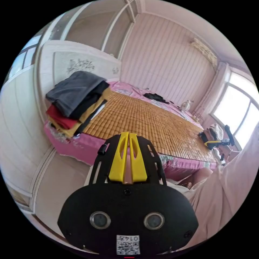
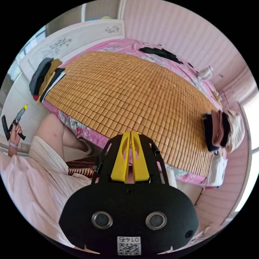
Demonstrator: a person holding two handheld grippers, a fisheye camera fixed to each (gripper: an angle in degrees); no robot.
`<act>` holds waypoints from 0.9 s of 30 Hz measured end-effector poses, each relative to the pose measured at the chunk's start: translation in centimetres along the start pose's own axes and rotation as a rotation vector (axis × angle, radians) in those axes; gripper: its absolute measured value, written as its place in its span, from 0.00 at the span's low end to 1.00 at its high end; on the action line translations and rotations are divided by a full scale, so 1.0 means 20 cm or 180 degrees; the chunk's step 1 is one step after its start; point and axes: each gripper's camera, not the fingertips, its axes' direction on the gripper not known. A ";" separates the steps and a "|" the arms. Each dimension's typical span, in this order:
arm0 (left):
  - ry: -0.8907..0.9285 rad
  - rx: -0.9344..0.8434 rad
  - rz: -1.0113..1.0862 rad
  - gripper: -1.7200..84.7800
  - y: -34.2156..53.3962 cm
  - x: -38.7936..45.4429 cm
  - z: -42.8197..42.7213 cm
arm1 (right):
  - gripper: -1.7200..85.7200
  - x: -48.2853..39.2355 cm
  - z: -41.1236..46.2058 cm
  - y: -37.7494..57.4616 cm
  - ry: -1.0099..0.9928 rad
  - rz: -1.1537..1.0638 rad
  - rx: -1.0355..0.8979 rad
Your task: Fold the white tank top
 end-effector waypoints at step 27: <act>0.2636 -0.0973 0.3825 0.13 -0.42 4.01 1.46 | 0.12 2.33 -0.33 1.87 0.0708 0.2873 0.0848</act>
